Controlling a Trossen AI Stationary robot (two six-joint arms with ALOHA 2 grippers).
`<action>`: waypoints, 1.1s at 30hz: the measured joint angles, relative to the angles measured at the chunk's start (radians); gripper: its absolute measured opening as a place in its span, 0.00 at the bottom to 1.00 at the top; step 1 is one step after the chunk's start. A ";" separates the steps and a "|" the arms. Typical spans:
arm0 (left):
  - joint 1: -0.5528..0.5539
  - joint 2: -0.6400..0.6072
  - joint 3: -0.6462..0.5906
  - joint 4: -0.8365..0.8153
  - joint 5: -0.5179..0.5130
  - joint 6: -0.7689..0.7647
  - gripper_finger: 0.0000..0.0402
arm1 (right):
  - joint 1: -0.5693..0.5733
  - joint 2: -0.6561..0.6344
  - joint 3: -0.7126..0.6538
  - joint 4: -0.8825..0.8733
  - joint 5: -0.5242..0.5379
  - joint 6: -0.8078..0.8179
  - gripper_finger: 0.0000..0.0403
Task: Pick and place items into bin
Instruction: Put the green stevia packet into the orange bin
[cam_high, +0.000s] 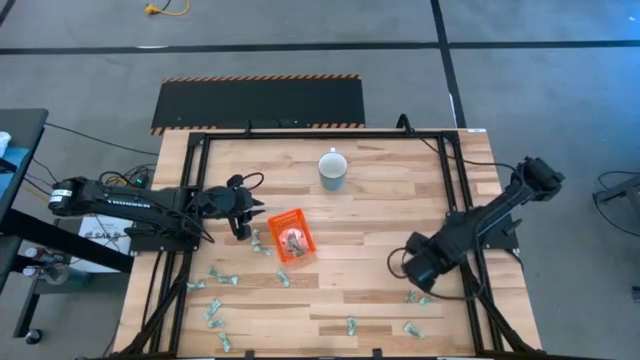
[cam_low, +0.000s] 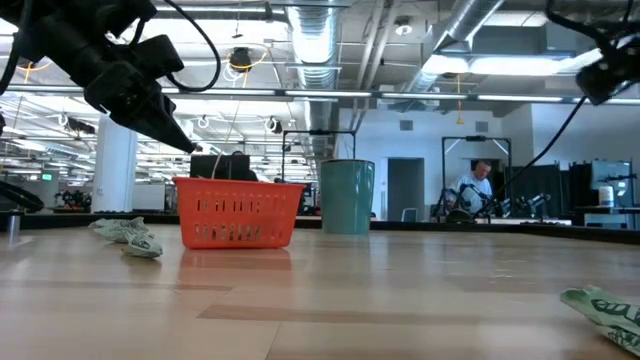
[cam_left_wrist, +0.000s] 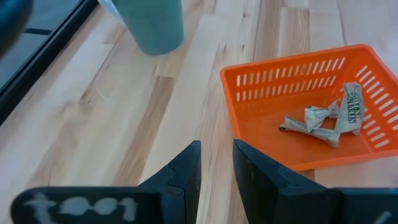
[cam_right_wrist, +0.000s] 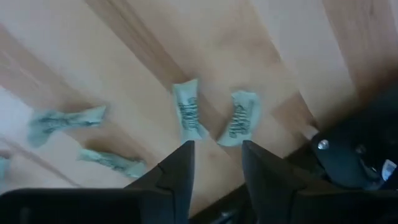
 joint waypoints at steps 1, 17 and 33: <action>0.000 0.000 0.000 0.003 0.000 0.000 0.21 | 0.014 0.001 -0.010 0.007 0.000 0.005 0.36; 0.000 0.000 0.001 0.037 0.001 0.000 0.21 | 0.040 0.011 -0.145 0.206 -0.003 0.103 0.59; 0.000 0.000 0.001 0.036 0.001 0.000 0.21 | 0.041 0.010 -0.255 0.371 -0.031 0.165 0.59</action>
